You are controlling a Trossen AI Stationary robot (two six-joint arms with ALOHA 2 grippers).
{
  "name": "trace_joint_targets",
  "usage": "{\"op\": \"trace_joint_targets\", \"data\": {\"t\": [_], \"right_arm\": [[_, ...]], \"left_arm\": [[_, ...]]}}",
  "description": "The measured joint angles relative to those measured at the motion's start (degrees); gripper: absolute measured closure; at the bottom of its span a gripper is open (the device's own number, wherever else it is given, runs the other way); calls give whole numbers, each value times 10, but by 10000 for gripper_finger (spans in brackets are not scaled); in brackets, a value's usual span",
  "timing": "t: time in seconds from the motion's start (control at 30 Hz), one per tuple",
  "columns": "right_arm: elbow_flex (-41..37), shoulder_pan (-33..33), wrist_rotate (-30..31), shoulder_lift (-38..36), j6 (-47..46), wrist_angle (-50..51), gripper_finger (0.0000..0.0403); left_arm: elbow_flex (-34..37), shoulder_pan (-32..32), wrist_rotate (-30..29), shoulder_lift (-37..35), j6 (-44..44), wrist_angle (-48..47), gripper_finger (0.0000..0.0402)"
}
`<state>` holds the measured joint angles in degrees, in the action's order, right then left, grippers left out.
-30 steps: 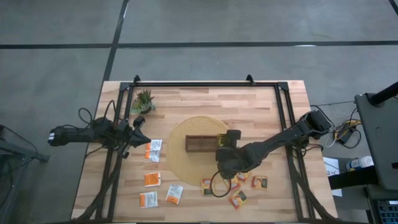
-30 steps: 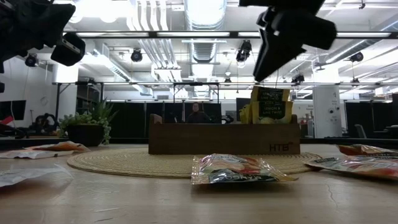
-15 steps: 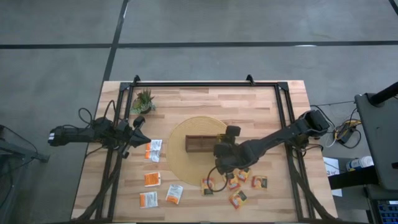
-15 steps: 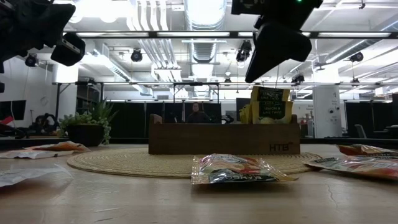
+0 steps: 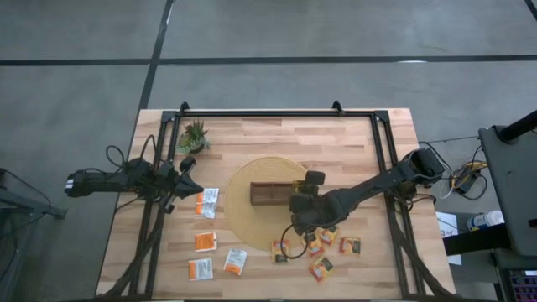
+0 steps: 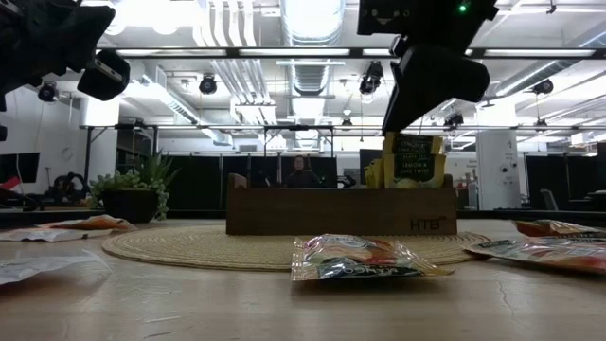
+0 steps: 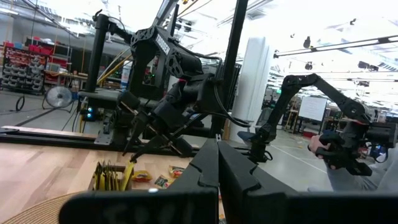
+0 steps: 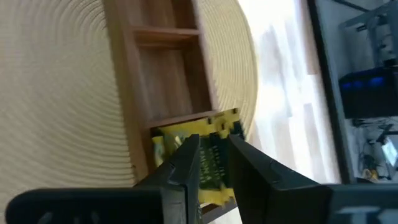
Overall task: Pick & Place Tea
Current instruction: Put the yellow tea bag into the right of the wooden organizer
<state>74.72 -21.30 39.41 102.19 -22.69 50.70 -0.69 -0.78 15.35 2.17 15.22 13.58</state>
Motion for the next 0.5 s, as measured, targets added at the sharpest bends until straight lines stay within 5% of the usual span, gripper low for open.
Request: {"op": "trace_joint_targets", "data": {"t": [0.5], "right_arm": [[-7, 14, -4, 0, 6, 16, 334]], "left_arm": [[0, 0, 0, 0, 0, 0, 402]]}}
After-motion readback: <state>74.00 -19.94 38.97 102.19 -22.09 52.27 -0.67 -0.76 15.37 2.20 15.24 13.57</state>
